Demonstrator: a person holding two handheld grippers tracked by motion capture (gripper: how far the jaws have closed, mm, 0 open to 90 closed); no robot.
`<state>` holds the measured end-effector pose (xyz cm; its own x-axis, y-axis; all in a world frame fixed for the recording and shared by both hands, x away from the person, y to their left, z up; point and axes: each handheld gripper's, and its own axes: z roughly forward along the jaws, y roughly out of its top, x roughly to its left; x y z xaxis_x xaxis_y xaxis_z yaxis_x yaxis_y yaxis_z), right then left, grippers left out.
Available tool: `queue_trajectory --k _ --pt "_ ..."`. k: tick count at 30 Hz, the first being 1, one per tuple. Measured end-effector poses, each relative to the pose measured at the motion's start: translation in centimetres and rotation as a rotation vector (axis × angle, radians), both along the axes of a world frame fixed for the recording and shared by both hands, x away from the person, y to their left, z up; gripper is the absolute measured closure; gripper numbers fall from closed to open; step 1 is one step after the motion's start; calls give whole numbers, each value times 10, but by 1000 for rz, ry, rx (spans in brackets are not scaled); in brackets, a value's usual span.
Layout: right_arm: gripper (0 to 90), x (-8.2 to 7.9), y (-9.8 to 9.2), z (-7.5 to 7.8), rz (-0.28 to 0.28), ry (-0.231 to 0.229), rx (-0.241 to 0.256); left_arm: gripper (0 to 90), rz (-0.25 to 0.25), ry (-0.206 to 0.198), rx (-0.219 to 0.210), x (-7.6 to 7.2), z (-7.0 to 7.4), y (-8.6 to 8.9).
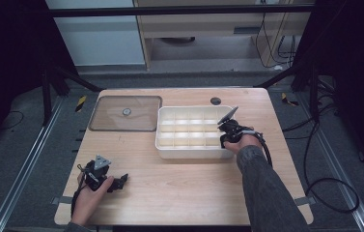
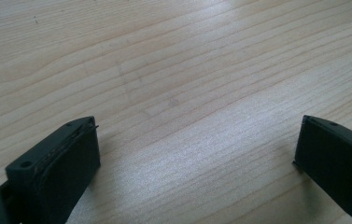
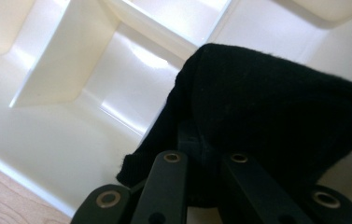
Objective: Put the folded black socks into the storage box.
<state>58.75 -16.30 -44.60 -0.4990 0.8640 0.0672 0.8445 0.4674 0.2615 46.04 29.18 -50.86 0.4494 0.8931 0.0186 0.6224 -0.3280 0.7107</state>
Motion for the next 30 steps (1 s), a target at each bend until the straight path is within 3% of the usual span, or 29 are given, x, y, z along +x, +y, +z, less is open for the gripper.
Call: queue_trajectory --k 18,30 --pt "900 0 2 -2 -16 -6 0 0 -2 0 -1 0 0 -1" --pt "900 -1 2 3 1 -19 2 0 -7 1 -1 0 0 0"
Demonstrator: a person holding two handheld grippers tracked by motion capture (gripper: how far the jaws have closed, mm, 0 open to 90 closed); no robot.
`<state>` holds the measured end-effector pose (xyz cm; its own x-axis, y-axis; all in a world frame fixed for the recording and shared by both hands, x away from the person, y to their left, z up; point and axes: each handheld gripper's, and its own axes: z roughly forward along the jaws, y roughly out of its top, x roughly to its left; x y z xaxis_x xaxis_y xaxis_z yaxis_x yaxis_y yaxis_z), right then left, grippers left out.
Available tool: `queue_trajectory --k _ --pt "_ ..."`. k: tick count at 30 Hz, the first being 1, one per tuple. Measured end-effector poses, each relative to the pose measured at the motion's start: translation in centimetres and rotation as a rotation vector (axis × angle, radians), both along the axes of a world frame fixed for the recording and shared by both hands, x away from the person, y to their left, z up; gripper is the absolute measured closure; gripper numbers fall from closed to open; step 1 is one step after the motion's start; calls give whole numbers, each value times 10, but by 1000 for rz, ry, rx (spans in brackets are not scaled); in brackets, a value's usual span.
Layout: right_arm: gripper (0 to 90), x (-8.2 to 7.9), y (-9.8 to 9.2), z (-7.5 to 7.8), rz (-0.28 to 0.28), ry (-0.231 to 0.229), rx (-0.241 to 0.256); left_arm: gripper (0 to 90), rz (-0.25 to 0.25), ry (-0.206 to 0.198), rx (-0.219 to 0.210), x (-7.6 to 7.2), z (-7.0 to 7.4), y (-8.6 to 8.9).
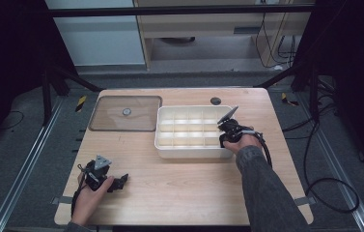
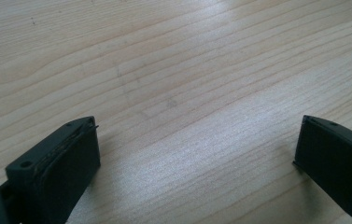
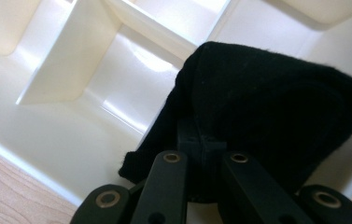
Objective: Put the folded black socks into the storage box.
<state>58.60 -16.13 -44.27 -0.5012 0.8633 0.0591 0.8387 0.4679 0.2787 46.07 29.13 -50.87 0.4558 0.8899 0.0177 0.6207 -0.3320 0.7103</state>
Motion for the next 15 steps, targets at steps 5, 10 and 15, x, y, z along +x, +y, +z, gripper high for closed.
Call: queue_trajectory --k 5,10,15 --pt "900 -2 -1 3 8 -18 4 0 0 0 0 0 0 0" --pt "900 -5 -3 9 13 -30 12 0 0 1 1 0 0 0" --pt "900 -7 -6 16 17 -44 23 0 0 1 1 0 0 0"
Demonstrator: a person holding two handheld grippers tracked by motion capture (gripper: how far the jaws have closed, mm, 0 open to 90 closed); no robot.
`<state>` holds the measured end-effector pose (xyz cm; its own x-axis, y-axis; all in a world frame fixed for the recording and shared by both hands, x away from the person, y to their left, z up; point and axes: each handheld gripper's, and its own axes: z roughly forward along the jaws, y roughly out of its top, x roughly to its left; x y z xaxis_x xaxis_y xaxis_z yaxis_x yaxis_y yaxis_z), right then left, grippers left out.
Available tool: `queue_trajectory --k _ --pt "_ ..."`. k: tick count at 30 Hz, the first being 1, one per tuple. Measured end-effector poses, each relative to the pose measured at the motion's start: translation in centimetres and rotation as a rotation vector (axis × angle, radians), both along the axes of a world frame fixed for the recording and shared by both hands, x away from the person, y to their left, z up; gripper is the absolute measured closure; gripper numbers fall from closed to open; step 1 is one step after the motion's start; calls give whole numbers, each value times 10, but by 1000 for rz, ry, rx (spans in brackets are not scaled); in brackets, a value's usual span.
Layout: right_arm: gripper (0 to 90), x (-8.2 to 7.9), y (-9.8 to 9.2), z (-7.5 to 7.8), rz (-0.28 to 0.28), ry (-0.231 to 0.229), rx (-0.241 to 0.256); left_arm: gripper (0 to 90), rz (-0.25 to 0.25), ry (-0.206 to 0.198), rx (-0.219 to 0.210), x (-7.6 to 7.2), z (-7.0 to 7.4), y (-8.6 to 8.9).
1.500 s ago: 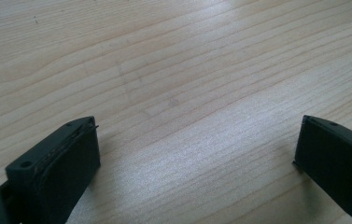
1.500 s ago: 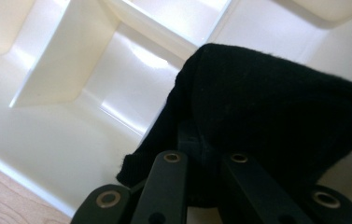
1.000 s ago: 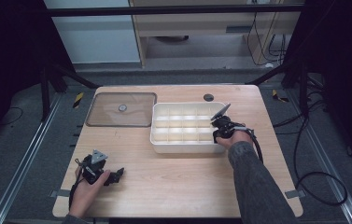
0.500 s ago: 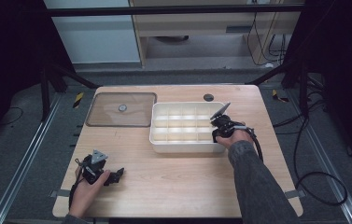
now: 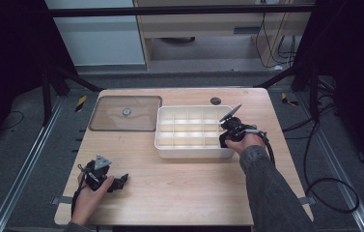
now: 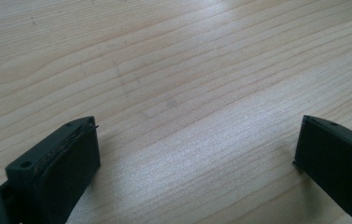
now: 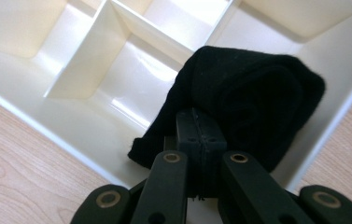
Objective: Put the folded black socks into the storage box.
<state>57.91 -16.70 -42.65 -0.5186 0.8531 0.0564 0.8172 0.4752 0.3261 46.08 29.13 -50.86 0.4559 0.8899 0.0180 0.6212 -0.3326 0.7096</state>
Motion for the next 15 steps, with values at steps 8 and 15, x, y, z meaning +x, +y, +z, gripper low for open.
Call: queue_trajectory --k 8,15 --pt "900 -2 -7 12 2 -40 27 0 0 0 0 0 0 0" --pt "900 -4 -12 20 -1 -65 48 0 1 1 0 0 0 0"
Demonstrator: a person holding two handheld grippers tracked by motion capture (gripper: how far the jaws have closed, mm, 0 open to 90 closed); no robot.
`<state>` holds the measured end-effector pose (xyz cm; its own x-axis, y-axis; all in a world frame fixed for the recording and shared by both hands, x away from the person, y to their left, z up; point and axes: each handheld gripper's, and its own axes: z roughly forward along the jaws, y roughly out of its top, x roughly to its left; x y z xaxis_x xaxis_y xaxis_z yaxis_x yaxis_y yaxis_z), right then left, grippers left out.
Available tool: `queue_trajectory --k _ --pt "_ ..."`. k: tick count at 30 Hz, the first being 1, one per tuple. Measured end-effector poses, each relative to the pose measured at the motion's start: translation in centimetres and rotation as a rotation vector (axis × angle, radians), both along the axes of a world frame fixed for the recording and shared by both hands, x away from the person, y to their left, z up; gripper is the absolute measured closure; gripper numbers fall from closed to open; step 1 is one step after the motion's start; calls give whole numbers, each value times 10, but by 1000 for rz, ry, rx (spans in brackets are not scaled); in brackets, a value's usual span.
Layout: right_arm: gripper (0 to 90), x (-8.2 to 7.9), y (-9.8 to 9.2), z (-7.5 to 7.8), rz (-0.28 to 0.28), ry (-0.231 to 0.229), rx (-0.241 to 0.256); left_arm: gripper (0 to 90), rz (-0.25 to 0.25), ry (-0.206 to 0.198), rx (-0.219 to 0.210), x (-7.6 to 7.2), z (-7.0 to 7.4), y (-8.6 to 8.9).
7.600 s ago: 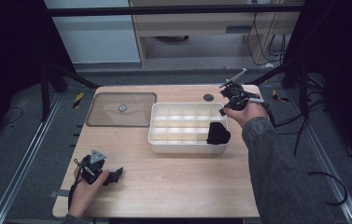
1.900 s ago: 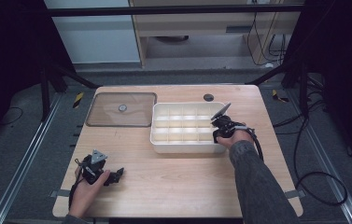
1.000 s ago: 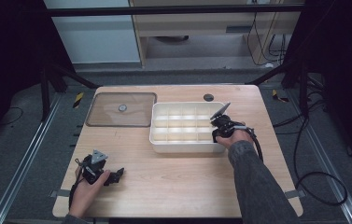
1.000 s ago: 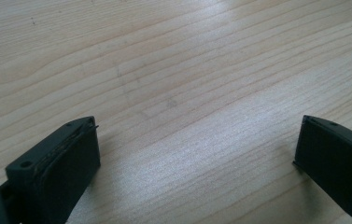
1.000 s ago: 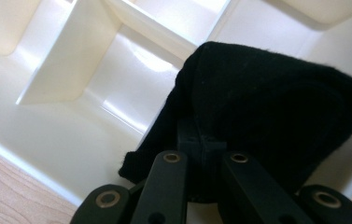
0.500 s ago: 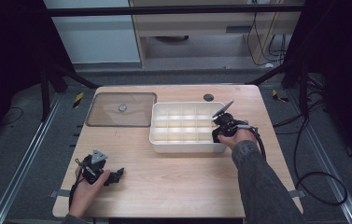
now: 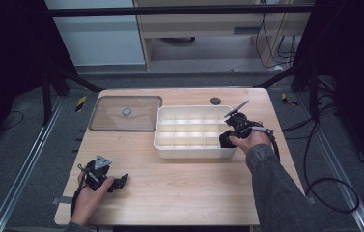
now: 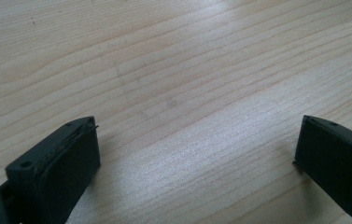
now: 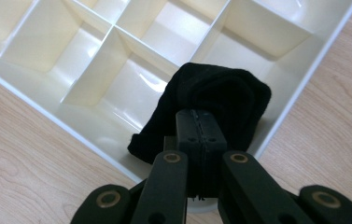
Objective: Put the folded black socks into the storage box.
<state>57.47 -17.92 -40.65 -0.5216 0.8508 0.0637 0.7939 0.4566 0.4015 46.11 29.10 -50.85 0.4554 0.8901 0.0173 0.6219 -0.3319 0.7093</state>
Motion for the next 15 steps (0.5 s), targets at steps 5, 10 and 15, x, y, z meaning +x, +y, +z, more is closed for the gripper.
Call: queue_trajectory --k 5,10,15 --pt "900 -1 -6 9 -9 -27 21 0 -4 0 3 0 0 0" --pt "900 0 -15 16 -27 -63 45 0 -1 -2 -2 1 0 -1" --pt "900 -1 -20 22 -40 -97 61 0 -2 -2 0 1 0 -1"
